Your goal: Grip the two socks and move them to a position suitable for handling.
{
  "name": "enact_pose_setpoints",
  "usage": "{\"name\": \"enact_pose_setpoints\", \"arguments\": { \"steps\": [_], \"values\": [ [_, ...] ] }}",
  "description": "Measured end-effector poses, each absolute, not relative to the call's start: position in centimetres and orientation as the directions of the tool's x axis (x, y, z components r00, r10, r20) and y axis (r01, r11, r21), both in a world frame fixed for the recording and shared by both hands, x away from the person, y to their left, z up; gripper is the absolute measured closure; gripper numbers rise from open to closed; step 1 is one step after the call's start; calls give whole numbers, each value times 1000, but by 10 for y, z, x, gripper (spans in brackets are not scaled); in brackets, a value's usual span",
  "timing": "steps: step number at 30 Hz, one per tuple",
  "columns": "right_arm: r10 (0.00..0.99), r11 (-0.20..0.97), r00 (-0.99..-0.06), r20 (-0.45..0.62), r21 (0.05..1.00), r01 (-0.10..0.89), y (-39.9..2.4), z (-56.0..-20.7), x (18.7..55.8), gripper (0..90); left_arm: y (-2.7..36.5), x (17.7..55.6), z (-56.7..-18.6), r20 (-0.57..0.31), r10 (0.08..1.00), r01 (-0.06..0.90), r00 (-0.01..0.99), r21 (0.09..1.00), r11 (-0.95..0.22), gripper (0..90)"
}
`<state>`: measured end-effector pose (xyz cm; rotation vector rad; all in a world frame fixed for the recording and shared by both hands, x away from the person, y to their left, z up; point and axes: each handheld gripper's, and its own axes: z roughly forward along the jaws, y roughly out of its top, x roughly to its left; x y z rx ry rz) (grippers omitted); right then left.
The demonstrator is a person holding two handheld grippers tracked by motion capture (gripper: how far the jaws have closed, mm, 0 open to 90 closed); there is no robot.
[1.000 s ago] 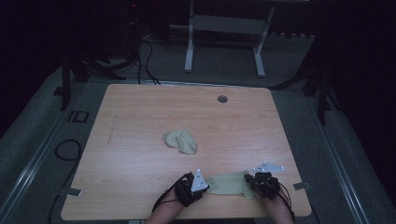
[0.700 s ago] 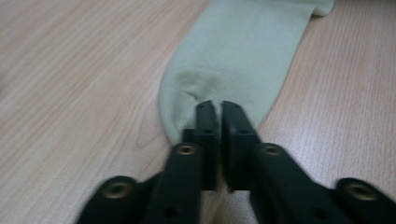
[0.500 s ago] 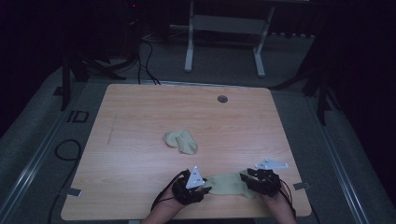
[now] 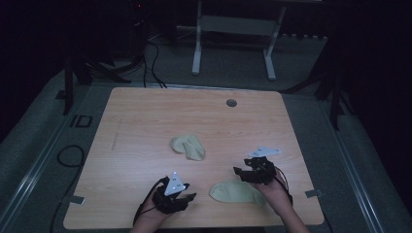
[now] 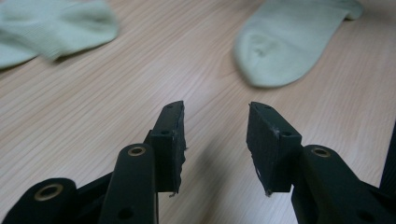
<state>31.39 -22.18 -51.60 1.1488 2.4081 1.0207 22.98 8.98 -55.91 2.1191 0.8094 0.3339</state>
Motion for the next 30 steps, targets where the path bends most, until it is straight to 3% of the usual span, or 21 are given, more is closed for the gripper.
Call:
{"name": "enact_pose_setpoints", "arguments": {
  "steps": [13, 30],
  "values": [
    [710, 478, -701, 71, 682, 553, -160, -507, 354, 409, 136, 215, -564, -73, 720, 475, 690, 796, -374, 564],
    [684, 504, -726, 73, 672, 542, -66, -509, 399, 401, 144, 211, -564, -78, 729, 473, 680, 806, -356, 565]
  ]
}}
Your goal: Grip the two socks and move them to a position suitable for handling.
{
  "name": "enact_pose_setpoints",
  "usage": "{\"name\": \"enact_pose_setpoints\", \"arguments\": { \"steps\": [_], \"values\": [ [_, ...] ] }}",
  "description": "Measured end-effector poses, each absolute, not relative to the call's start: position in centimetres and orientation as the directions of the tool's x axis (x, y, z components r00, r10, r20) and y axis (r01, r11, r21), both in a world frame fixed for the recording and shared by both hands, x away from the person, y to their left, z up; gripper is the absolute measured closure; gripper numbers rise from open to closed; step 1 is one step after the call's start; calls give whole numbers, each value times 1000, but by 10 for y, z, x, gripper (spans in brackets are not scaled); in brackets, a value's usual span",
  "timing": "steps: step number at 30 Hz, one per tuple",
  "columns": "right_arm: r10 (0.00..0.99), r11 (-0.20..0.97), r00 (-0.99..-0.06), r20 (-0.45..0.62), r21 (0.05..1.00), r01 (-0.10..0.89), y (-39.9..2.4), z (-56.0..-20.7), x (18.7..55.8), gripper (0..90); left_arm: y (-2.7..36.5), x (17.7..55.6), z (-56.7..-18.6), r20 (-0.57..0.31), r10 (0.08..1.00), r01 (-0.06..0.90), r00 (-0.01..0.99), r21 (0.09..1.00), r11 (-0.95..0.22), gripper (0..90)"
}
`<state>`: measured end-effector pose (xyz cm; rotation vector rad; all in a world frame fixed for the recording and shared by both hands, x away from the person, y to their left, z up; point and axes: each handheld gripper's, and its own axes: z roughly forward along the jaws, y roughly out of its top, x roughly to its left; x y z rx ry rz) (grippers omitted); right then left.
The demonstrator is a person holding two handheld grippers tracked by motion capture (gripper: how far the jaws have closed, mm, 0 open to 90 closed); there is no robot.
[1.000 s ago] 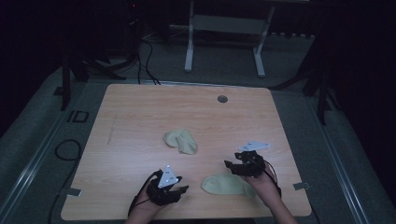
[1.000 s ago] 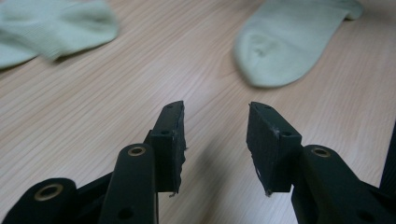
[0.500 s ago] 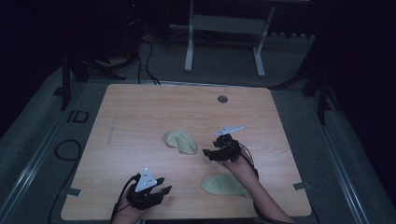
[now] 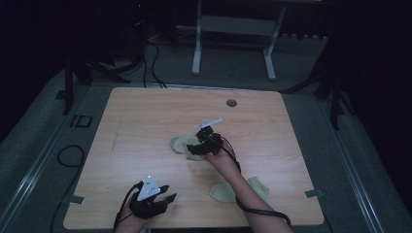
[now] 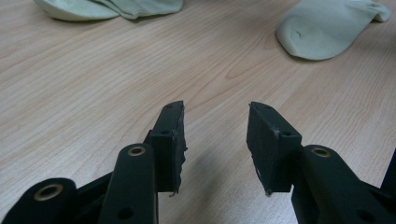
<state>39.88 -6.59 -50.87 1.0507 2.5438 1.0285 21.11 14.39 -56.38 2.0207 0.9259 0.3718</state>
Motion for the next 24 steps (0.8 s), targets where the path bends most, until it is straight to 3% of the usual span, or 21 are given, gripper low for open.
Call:
{"name": "enact_pose_setpoints", "arguments": {
  "steps": [9, 12, 16, 20, 21, 24],
  "values": [
    [709, 527, -704, 36, 636, 564, -33, -536, 419, 421, 154, 207, -565, -93, 740, 484, 666, 809, -334, 565],
    [724, 538, -690, 8, 619, 572, -25, -546, 424, 495, 158, 206, -565, -105, 747, 487, 657, 815, -314, 564],
    [725, 567, -687, -47, 607, 557, -21, -553, 424, 523, 158, 206, -565, -104, 747, 486, 657, 816, -313, 564],
    [734, 569, -676, -71, 608, 553, -19, -553, 417, 659, 156, 206, -567, -97, 745, 487, 660, 811, -325, 533],
    [737, 573, -669, -93, 611, 546, -19, -553, 414, 784, 156, 206, -568, -96, 744, 485, 661, 811, -326, 531],
    [738, 583, -663, -120, 609, 538, -17, -553, 413, 825, 155, 205, -567, -97, 743, 486, 662, 811, -327, 506]
  ]
}}
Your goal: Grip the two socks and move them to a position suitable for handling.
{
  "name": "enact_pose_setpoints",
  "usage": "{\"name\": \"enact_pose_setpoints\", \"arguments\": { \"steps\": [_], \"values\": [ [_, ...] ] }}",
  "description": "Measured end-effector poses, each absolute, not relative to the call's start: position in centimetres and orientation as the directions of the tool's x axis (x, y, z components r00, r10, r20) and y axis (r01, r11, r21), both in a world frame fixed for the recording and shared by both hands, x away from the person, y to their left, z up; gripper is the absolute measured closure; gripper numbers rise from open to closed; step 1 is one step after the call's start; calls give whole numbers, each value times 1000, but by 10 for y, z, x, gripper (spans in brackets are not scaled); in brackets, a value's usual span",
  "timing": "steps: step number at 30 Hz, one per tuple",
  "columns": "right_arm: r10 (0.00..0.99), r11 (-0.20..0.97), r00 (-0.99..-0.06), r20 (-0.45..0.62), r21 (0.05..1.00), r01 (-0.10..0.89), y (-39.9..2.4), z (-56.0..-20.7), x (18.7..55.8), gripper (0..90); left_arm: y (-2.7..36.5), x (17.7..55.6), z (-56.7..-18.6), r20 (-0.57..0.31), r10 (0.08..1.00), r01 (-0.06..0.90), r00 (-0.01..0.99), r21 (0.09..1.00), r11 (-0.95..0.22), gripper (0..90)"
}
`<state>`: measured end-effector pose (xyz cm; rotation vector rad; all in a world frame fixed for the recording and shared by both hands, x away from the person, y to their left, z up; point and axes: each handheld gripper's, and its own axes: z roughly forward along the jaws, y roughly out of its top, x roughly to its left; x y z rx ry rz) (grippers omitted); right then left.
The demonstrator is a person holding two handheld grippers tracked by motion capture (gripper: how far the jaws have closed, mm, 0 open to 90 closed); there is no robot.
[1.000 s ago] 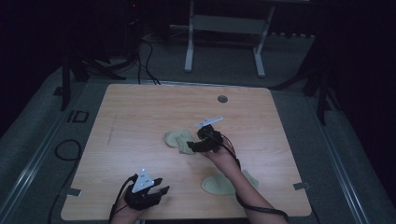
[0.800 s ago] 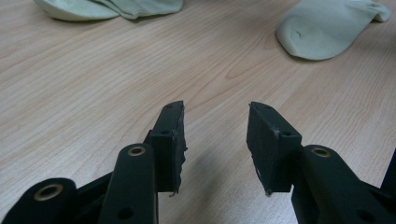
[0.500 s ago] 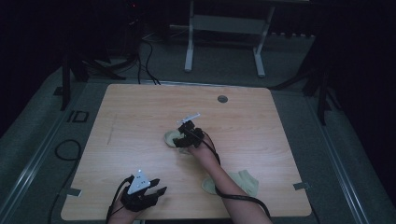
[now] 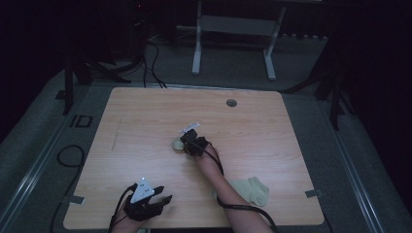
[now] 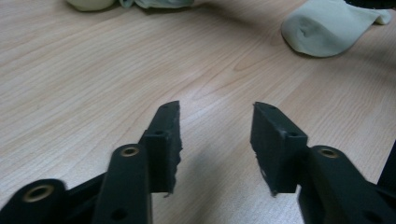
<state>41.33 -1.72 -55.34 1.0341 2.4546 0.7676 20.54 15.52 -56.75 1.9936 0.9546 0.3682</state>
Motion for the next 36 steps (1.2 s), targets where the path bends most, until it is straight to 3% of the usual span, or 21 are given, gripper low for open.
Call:
{"name": "enact_pose_setpoints", "arguments": {
  "steps": [9, 12, 26, 36],
  "values": [
    [735, 578, -671, -98, 608, 544, -37, -528, 413, 834, 156, 207, -568, -117, 745, 498, 657, 809, -313, 490],
    [747, 548, -661, -72, 629, 551, -52, -514, 413, 834, 155, 207, -568, -115, 745, 497, 657, 809, -313, 447],
    [753, 559, -644, -134, 646, 520, -134, -463, 399, 833, 150, 208, -569, -132, 739, 507, 661, 805, -309, 429],
    [768, 531, -633, -104, 655, 537, -181, -467, 377, 831, 145, 208, -569, -130, 731, 496, 670, 811, -311, 429]
  ]
}}
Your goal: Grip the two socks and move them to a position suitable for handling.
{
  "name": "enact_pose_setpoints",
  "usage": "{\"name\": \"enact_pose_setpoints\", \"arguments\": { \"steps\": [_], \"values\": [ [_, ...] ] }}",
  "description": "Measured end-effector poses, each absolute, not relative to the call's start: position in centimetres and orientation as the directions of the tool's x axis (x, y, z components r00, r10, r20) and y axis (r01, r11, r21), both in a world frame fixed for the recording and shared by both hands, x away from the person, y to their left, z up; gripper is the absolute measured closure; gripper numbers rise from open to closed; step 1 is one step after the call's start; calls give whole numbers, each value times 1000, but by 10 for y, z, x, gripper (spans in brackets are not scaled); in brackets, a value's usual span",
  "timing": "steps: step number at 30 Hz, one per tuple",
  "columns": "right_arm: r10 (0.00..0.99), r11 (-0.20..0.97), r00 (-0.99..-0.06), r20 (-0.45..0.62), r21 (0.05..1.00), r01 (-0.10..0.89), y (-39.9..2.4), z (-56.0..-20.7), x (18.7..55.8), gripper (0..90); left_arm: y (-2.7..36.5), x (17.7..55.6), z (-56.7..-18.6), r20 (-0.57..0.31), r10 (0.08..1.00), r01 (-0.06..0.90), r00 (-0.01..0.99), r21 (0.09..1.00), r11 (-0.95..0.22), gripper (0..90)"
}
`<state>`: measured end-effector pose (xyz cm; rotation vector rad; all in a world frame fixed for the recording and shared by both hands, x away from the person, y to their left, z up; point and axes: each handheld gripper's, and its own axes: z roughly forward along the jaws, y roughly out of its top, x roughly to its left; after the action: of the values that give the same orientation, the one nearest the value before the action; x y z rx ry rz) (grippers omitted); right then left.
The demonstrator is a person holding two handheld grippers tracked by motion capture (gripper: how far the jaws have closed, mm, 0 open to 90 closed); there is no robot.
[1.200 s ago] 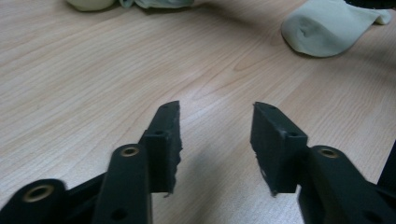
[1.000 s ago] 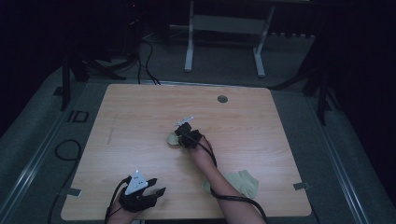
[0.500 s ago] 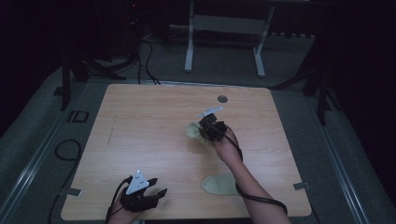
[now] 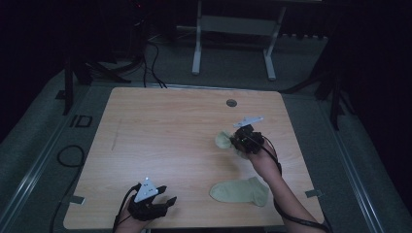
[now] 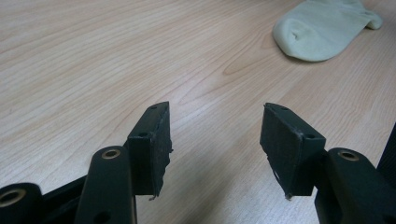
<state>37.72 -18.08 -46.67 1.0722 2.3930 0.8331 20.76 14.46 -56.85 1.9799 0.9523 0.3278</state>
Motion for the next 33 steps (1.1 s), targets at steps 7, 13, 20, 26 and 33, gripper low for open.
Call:
{"name": "enact_pose_setpoints", "arguments": {
  "steps": [7, 13, 20, 26, 33],
  "values": [
    [768, 537, -638, -61, 603, 589, -192, -513, 367, 828, 141, 206, -567, -144, 714, 492, 685, 815, -307, 429],
    [768, 547, -639, -52, 573, 611, -188, -544, 366, 787, 132, 210, -566, -141, 709, 491, 691, 810, -319, 429],
    [746, 562, -664, -55, 586, 583, -181, -550, 362, 521, 118, 218, -561, -136, 690, 478, 711, 813, -333, 429],
    [746, 553, -665, -31, 585, 593, -175, -549, 365, 417, 104, 230, -554, -109, 672, 455, 733, 813, -365, 429],
    [723, 574, -688, -55, 603, 555, -180, -530, 355, 504, 79, 258, -538, -76, 668, 427, 740, 821, -379, 430]
  ]
}}
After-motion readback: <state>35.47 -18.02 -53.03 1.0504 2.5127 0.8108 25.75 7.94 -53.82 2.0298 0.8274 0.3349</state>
